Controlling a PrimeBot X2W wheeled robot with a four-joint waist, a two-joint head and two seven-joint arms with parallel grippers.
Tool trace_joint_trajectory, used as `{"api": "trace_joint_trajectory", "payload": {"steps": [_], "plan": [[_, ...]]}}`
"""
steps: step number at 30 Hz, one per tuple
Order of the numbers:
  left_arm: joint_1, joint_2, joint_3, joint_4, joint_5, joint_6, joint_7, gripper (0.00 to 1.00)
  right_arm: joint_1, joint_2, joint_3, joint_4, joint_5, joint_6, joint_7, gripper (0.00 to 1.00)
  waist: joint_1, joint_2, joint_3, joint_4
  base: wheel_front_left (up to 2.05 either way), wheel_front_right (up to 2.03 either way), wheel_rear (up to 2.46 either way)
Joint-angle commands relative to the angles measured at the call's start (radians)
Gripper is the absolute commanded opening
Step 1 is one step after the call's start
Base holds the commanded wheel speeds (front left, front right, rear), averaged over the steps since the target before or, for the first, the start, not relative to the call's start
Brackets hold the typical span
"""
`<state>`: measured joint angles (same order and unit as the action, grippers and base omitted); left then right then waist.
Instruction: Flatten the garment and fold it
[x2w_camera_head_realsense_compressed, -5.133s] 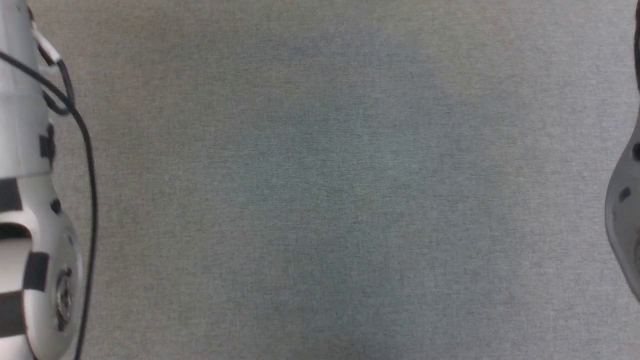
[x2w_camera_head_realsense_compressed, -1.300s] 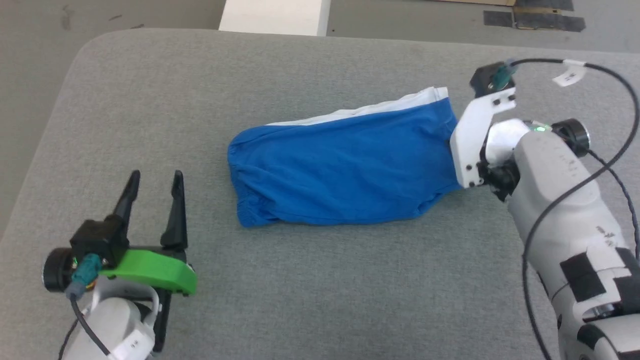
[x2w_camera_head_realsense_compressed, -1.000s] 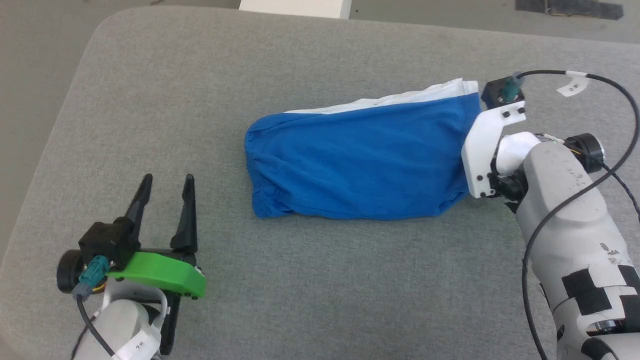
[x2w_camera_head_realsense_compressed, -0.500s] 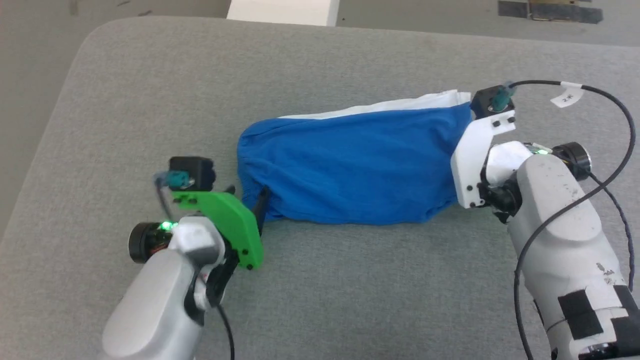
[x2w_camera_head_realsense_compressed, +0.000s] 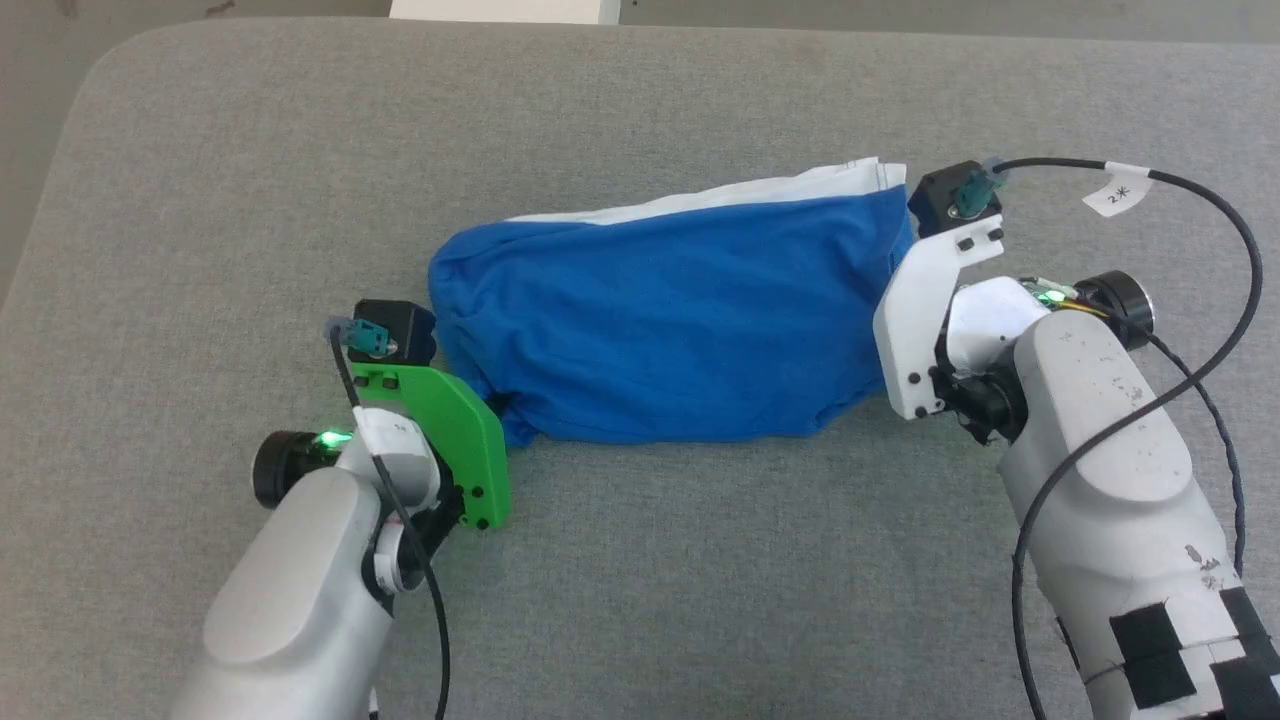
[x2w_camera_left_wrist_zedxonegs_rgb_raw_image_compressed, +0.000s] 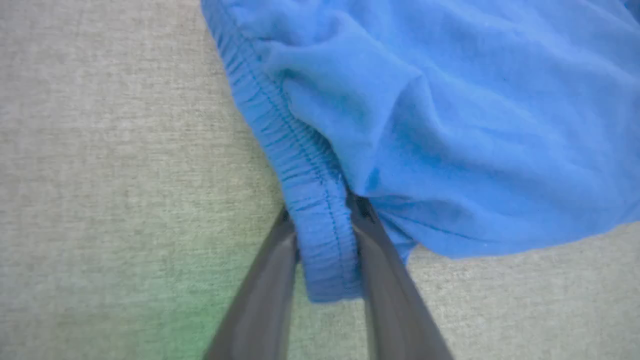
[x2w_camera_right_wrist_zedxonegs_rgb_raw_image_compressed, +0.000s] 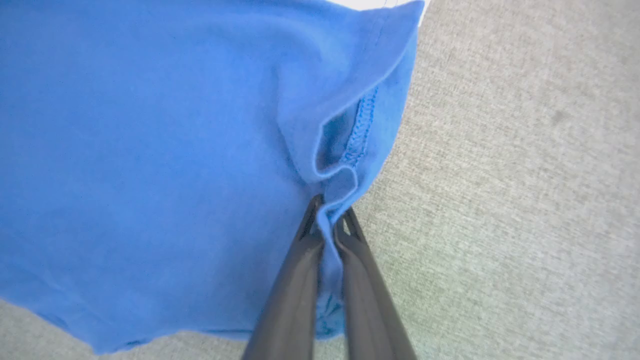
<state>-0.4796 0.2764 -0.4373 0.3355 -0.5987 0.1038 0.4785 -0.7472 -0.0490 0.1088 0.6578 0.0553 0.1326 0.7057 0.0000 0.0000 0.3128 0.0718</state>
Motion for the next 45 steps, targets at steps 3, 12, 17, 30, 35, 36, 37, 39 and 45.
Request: {"api": "trace_joint_trajectory", "payload": {"steps": [3,12,17,30,35,36,37,39,45], "plan": [[0.003,-0.014,-0.003,0.035,-0.020,-0.023,-0.023,0.00,0.040,-0.001,-0.005,-0.023,0.014,-0.002,0.005,0.00,0.0000,0.0000,-0.017,-0.005,0.00,0.00,0.00],[0.049,0.025,0.073,-0.034,-0.083,-0.025,-0.064,0.00,0.196,-0.001,-0.065,-0.176,0.066,-0.002,-0.016,0.00,0.0000,0.0000,-0.100,-0.011,0.00,0.00,0.00],[0.149,0.067,0.075,-0.119,-0.101,-0.004,-0.016,0.00,0.380,-0.001,-0.109,-0.337,0.104,-0.002,-0.006,0.00,0.0000,0.0000,-0.145,-0.018,0.00,0.00,0.00],[0.382,0.084,0.083,-0.249,-0.204,0.071,0.117,1.00,0.727,-0.001,-0.162,-0.590,0.280,-0.002,-0.031,1.00,0.0000,0.0000,-0.206,-0.036,0.00,0.00,0.00],[0.425,0.103,0.166,-0.369,-0.267,0.089,0.104,1.00,0.762,-0.001,-0.208,-0.690,0.300,-0.002,-0.032,1.00,0.0000,0.0000,-0.224,-0.032,0.00,0.00,0.00],[0.428,0.110,0.193,-0.394,-0.268,0.096,0.081,1.00,0.764,-0.001,-0.222,-0.717,0.297,-0.002,-0.025,1.00,0.0000,0.0000,-0.226,-0.031,0.00,0.00,0.00],[0.429,0.114,0.215,-0.412,-0.266,0.099,0.057,1.00,0.762,-0.001,-0.233,-0.738,0.295,-0.002,-0.018,1.00,0.0000,0.0000,-0.226,-0.031,0.00,0.00,0.00],[0.420,0.125,0.267,-0.444,-0.230,0.098,-0.046,1.00,0.751,-0.001,-0.251,-0.774,0.282,-0.002,0.002,1.00,0.0000,0.0000,-0.222,-0.031,0.00,0.00,0.00],[0.391,0.146,0.299,-0.403,-0.056,0.023,-0.384,1.00,0.656,-0.001,-0.240,-0.754,0.125,-0.002,0.124,1.00,0.0000,0.0000,-0.190,-0.035,0.00,0.00,0.00]]}}
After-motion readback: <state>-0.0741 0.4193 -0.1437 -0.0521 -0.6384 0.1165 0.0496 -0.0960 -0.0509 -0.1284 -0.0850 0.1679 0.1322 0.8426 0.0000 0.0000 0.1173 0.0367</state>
